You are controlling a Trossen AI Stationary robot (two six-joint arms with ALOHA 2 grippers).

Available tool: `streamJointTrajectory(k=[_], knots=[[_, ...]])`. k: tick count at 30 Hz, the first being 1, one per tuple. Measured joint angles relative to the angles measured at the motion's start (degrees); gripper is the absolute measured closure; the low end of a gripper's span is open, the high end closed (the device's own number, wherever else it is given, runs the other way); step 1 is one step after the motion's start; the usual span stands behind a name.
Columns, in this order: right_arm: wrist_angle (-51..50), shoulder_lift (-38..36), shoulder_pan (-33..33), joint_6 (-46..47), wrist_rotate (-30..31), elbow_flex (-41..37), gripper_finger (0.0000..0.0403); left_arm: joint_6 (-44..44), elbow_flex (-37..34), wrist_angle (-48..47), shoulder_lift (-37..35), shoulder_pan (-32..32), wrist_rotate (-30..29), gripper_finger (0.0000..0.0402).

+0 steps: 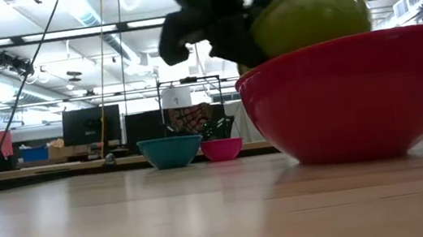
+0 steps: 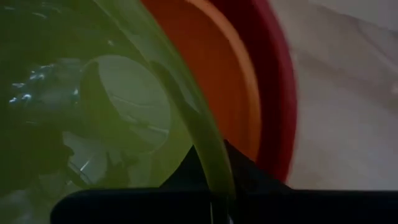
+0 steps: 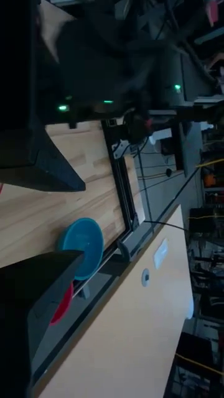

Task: Nest bowls inside each other
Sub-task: Stack the green bowl on top of the orange bowl

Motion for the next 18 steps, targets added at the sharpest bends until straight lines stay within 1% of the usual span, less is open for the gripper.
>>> streamJointTrajectory(k=[4,7,8,10,15,18], knots=[[-0.2,0.0,0.0,0.0,0.0,0.0,0.0233,-0.2,7.9,-6.6,5.2,-0.9,-0.4,0.0396],[-0.4,0.0,0.0,0.0,0.0,0.0,0.0233,-1.7,10.3,-8.2,8.3,-1.7,-1.0,0.0394],[-0.5,0.0,0.1,0.0,-0.1,0.0,0.0233,-3.0,10.5,-7.7,8.9,-2.0,-1.6,0.0387],[-0.6,0.0,0.1,0.0,-0.5,0.0,0.0233,-5.0,10.6,-6.3,9.3,-2.2,-1.6,0.0361],[-0.3,0.0,0.1,0.1,-2.0,0.0,0.0233,-9.5,10.8,-5.2,9.2,-2.2,-2.8,0.0263],[-0.2,0.0,0.1,0.1,-2.1,0.0,0.0233,-11.9,10.8,-5.2,8.8,-2.3,-5.6,0.0209]])
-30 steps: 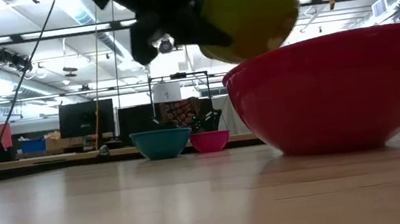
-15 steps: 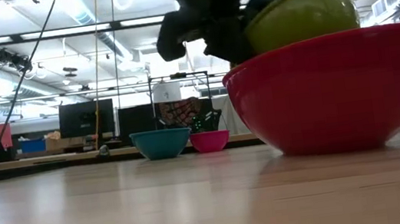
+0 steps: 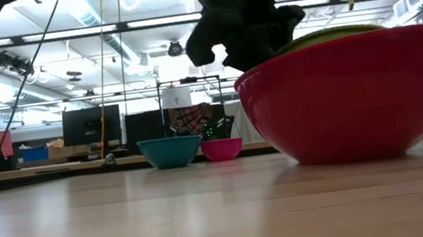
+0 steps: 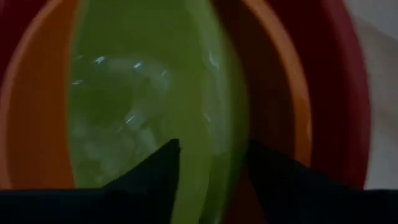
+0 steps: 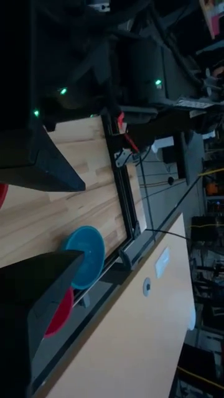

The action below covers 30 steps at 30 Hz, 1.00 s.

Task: Nest bowls inside each other
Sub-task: Stack the green bowl on top of the orange bowl, then stack the blue bowl on top of the green bowl

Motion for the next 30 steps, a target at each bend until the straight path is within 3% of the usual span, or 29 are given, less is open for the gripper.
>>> streamJointTrajectory(k=[6,15,19,24,30], knots=[[0.1,0.0,0.0,0.0,0.2,0.0,0.0233,-3.3,-0.1,-5.5,-3.1,-1.4,-3.4,0.0157],[1.5,0.0,0.0,0.0,0.4,0.0,0.0233,-9.9,-1.9,-13.4,-9.8,0.7,3.6,0.0171],[1.0,-0.1,0.1,0.0,0.4,0.0,0.0233,-11.6,-9.6,-10.9,-15.2,2.9,4.1,0.0192],[-0.3,0.0,0.1,0.0,0.5,0.0,0.0233,-15.1,-24.1,-3.4,-24.6,7.3,2.7,0.0218],[-0.1,0.3,0.1,-1.2,0.6,0.0,0.0233,-19.2,-39.9,7.2,-32.0,15.8,-4.7,0.0234]])
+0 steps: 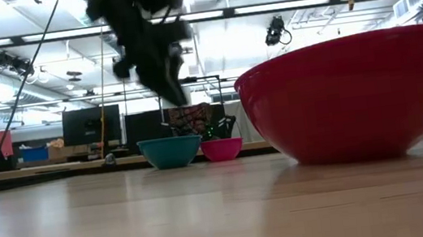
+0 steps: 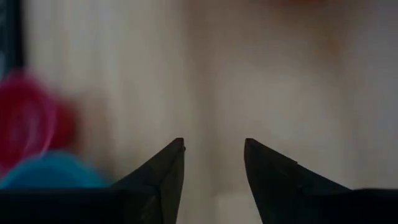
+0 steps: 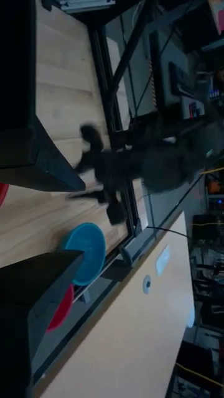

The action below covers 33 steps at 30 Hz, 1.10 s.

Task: Nest bowls inside each other
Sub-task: Stack the blue bowl on top of the green bowl

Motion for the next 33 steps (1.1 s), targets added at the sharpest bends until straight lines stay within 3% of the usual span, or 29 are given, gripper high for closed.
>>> streamJointTrajectory(k=[5,10,21,28,31,33], knots=[[0.8,0.3,0.0,-0.8,0.0,0.0,0.0233,-0.7,-6.4,6.2,-0.3,6.5,-6.9,0.0235],[0.9,0.8,0.0,-0.9,0.0,0.0,0.0233,1.9,-7.6,10.1,0.5,9.5,-12.9,0.0235],[0.9,1.0,-0.1,-0.9,0.0,0.0,0.0233,4.1,-7.6,9.9,2.8,14.5,-4.5,0.0235],[0.9,1.0,-0.1,-1.3,-0.1,0.0,0.0233,4.7,-7.6,9.9,7.3,16.4,-5.1,0.0238],[0.8,1.0,-0.1,-1.3,-0.2,0.0,0.0233,6.8,-7.6,9.9,8.6,16.1,-7.5,0.0272],[0.8,1.0,-0.1,-1.4,-0.2,0.0,0.0233,7.9,-7.6,9.8,9.1,16.0,-8.3,0.0317]])
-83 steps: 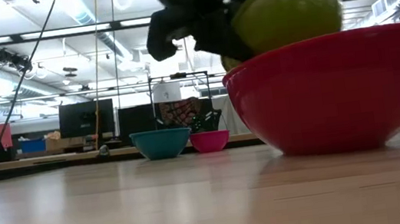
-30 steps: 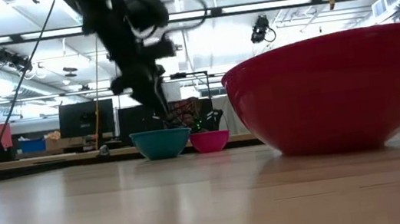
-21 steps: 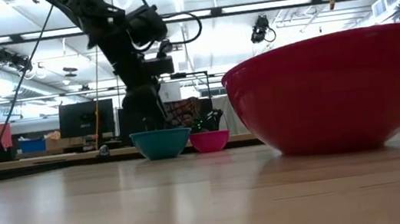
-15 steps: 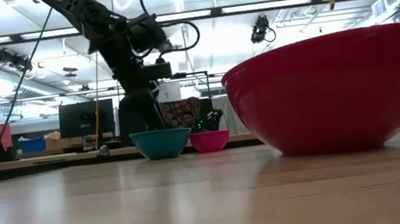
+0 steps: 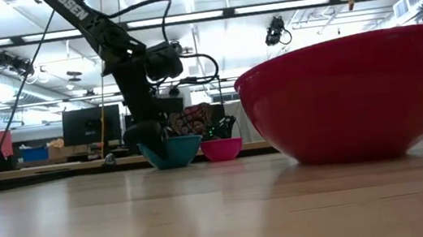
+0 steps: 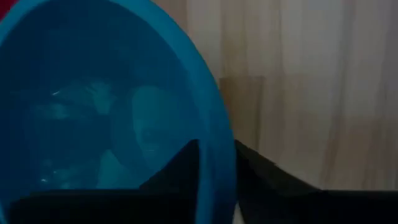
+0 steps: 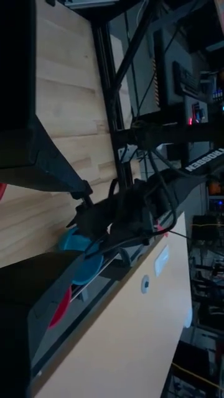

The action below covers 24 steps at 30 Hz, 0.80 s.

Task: Nest bowls inside each other
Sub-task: Stack the blue bowl on top of the green bowl

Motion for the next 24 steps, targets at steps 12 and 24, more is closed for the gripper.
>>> streamJointTrajectory(k=[12,24], knots=[[1.0,0.0,-0.2,-0.6,0.0,0.0,0.0233,1.3,3.2,-4.0,-1.8,-4.2,-8.7,0.0397],[0.0,-1.5,-0.5,-0.5,0.5,0.0,0.0233,24.7,10.6,15.1,-1.9,-25.8,-2.4,0.0397]])
